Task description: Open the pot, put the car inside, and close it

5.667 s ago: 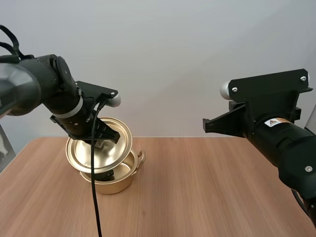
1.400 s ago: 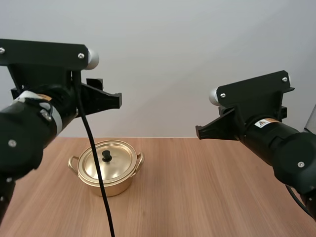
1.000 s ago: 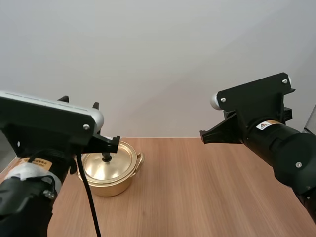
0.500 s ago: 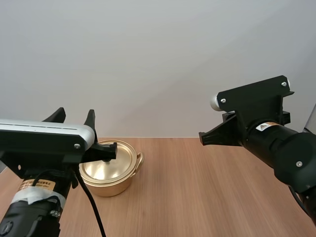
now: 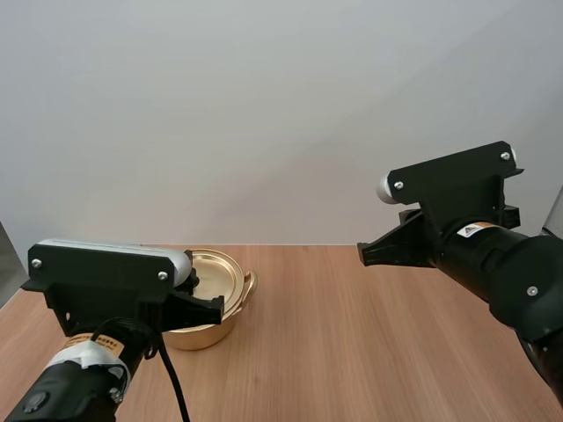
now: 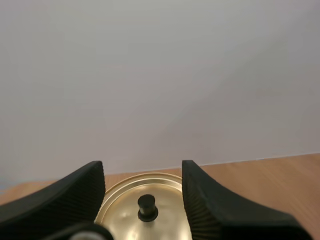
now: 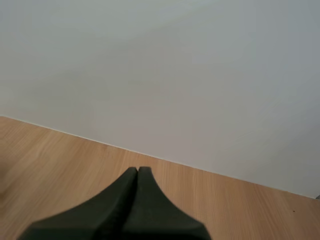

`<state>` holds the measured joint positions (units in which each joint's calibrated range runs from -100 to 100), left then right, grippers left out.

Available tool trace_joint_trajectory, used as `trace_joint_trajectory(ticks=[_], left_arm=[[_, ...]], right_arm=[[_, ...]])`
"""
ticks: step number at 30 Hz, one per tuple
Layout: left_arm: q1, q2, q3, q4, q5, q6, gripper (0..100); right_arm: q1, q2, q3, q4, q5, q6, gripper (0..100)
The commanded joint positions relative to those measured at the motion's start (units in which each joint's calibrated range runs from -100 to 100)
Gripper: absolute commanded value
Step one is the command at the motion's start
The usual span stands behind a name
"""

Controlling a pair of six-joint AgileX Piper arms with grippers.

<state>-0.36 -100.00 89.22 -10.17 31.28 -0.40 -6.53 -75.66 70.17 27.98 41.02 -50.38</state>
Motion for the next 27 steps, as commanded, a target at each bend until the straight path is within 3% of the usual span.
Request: trace_joint_trajectory(ticks=[1,5,9,16,21,27], left_arm=[[0.04,0.0,-0.08,0.04,0.87,-0.24,76],[0.76,0.0,-0.08,0.52,9.63,-0.24,71],[1.44,0.0,-0.31,3.84,10.42,-0.24,71],[1.44,0.0,-0.31,3.84,10.42,-0.24,71],[0.43,0.0,-0.31,3.84,10.26,-0.24,71],[0.34,0.0,-0.31,3.84,10.1,-0.24,71]], right_arm=[[-0.03,0.04,0.1,-0.01,0.04,-0.03,0],[-0.2,0.04,0.1,-0.69,0.22,-0.03,0],[-0.29,0.04,0.1,-0.8,0.22,-0.03,0],[-0.29,0.04,0.1,-0.8,0.22,-0.03,0],[-0.85,0.04,0.1,-0.81,0.22,-0.03,0],[-0.92,0.04,0.1,-0.81,0.02,-0.03,0]])
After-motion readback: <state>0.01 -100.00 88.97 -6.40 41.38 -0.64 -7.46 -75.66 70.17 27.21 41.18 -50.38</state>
